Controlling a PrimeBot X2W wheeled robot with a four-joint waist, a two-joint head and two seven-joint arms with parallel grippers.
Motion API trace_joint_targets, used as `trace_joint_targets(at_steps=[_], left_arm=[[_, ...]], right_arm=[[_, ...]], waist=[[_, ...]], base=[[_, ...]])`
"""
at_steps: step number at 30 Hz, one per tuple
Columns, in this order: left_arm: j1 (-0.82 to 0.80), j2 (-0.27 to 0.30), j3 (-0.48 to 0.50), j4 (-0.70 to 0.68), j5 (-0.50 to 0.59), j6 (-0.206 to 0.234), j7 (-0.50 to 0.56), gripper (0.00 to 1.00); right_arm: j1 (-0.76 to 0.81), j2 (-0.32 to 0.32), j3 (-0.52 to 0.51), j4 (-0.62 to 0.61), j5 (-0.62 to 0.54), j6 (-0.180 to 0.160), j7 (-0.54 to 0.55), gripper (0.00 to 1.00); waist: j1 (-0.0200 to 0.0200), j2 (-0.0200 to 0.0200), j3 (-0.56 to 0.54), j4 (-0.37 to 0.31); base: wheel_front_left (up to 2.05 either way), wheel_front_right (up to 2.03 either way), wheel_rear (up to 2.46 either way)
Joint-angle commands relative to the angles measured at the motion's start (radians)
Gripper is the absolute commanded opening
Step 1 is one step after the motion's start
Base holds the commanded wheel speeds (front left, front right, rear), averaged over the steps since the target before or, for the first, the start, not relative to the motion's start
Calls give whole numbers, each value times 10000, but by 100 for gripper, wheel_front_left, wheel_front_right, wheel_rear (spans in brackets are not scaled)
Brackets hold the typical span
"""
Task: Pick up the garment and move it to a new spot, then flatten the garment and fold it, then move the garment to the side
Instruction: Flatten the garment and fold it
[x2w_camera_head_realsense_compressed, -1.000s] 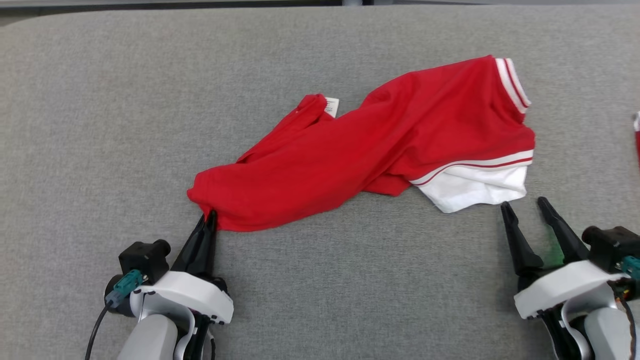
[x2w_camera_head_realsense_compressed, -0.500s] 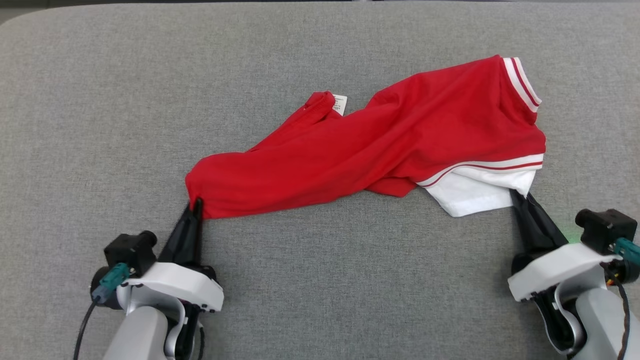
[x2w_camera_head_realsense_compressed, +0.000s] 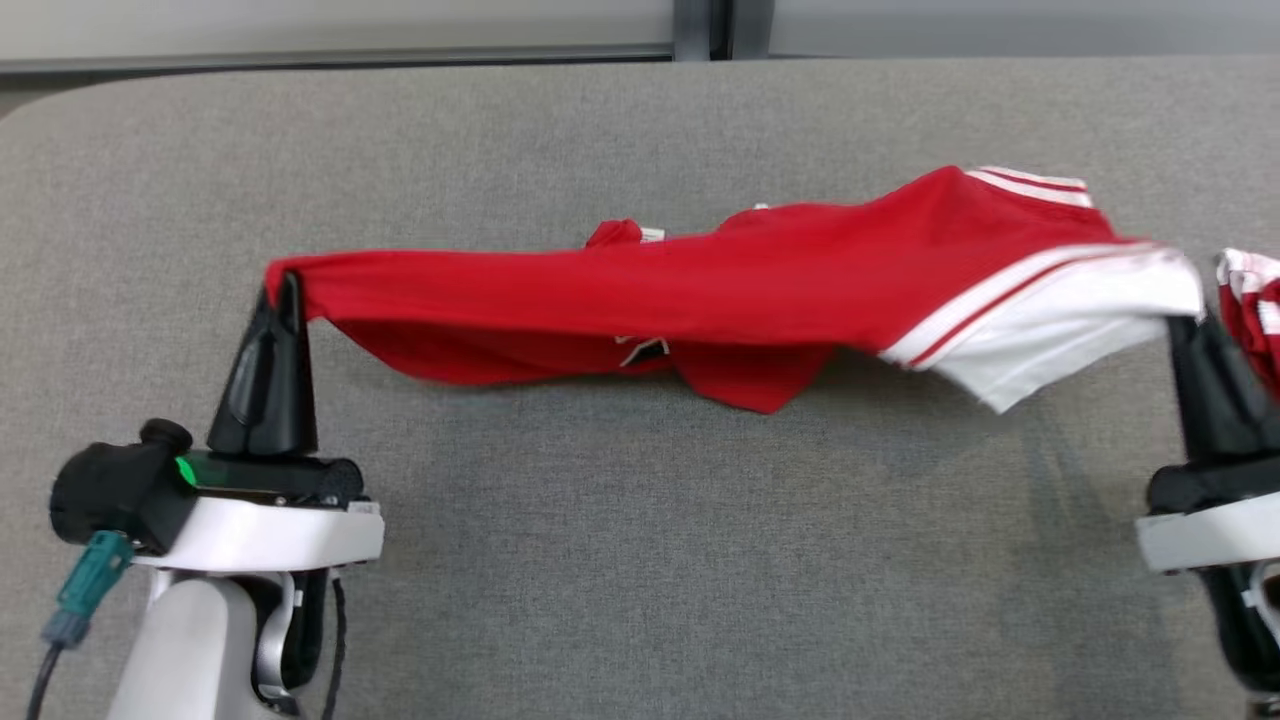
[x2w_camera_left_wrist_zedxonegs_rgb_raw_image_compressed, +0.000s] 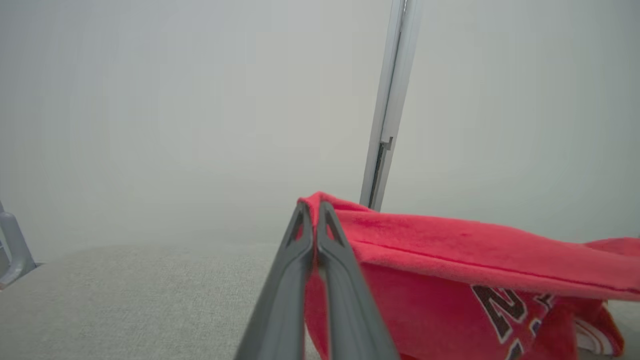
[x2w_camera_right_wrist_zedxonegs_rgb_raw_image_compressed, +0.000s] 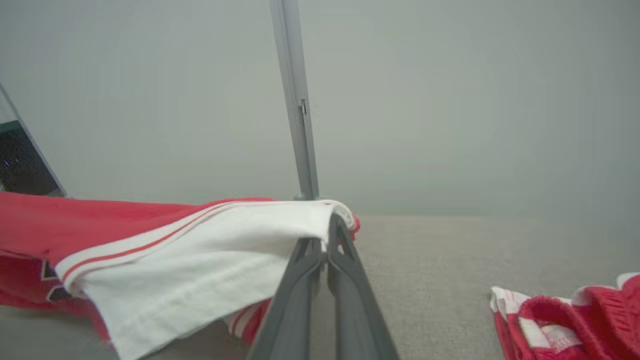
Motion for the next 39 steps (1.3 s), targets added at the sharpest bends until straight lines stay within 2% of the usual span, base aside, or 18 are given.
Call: trace_joint_targets(at_steps=[1, 7, 12, 16, 22, 27, 32, 39], left_arm=[[23, 131, 109, -367, 70, 102, -38, 0], [-781, 455, 174, -2117, 235, 158, 321, 0], [-2005, 719, 170, -3206, 330, 128, 791, 0], [-2794, 890, 100, -3566, 309, 69, 1242, 0], [-3259, 886, 11, -3352, 73, -15, 1553, 0], [-4174, 812, -2, -2247, -382, -195, 1554, 0], [-6180, 722, -221, -479, -454, -401, 1176, 0], [-9296, 611, -310, 2882, -503, -660, 228, 0]], right_arm=[[12, -85, -245, -458, -83, -4, 137, 0], [-641, -441, -1144, -2622, -316, -4, 974, 0], [-1722, -835, -1644, -3881, -340, -4, 1707, 0], [-2424, -1026, -1867, -4288, -161, -4, 2175, 0], [-2892, -1022, -1891, -4183, 83, -4, 2420, 0], [-3586, -910, -1932, -3633, 313, -4, 2470, 0], [-5277, -971, -1599, -2700, 549, -4, 2366, 0], [-8676, -920, -176, -59, 560, -4, 1683, 0]], waist=[[0, 0, -209, -98], [0, 0, -879, -313], [0, 0, -1390, -426], [0, 0, -1684, -479], [0, 0, -1691, -551], [0, 0, -975, -559], [0, 0, 92, -411], [0, 0, 562, -406]], base=[[0, 0, 0], [0, 0, 0], [0, 0, 0], [0, 0, 0], [0, 0, 0], [0, 0, 0], [0, 0, 0], [0, 0, 0]])
